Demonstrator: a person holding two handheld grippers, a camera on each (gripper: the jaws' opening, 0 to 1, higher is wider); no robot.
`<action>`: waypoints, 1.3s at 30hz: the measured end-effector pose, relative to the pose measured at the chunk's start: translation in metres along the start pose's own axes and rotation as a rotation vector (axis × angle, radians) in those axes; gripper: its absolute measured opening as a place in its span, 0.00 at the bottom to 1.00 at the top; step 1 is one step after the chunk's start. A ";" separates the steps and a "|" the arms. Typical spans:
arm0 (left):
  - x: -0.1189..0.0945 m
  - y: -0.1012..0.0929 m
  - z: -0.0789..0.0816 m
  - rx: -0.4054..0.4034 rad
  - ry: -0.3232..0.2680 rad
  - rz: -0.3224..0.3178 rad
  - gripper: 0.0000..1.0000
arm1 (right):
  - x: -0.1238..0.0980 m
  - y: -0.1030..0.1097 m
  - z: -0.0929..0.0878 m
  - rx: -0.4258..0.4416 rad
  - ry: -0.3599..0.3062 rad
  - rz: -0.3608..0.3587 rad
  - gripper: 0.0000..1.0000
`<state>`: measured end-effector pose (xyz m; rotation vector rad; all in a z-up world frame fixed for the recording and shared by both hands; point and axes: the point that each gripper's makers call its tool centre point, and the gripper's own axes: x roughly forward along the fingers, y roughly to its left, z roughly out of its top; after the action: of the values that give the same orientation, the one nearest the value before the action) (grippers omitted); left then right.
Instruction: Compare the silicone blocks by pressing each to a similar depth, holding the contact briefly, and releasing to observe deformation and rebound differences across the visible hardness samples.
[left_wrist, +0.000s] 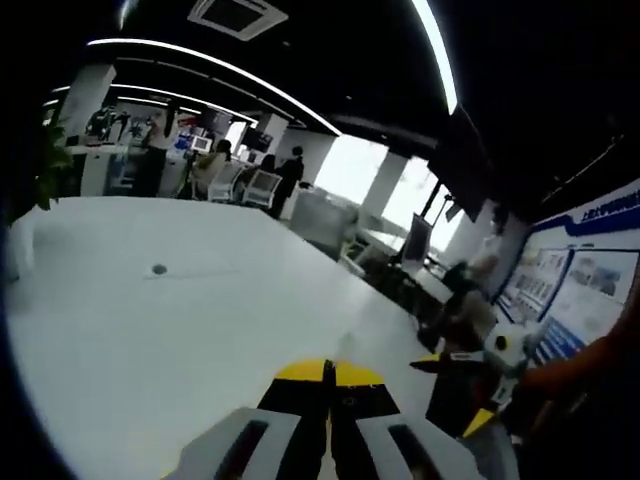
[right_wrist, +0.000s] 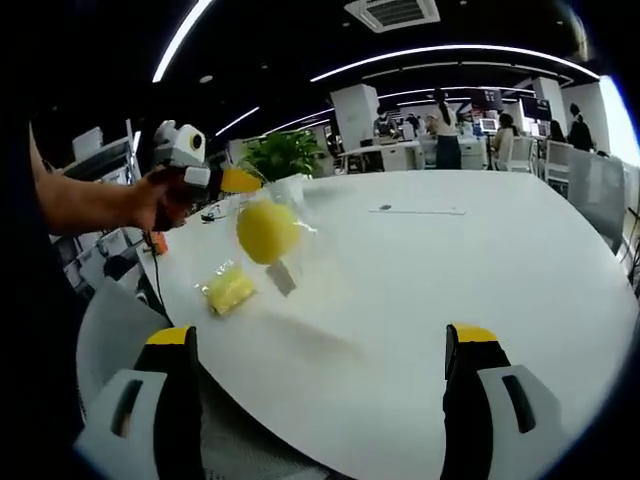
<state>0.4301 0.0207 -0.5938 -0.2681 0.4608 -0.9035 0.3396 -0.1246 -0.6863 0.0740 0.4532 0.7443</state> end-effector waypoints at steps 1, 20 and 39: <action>-0.001 -0.003 0.004 0.003 -0.004 -0.008 0.00 | 0.000 -0.001 0.000 0.002 0.000 -0.002 0.96; -0.028 -0.056 0.058 0.077 -0.058 -0.129 0.00 | -0.005 -0.001 0.051 -0.041 -0.133 0.039 0.97; -0.054 -0.097 0.080 0.081 -0.098 -0.216 0.00 | 0.002 0.043 0.131 -0.106 -0.334 0.247 0.96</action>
<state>0.3736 0.0091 -0.4696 -0.2905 0.3068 -1.1118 0.3690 -0.0796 -0.5594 0.1543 0.0855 0.9770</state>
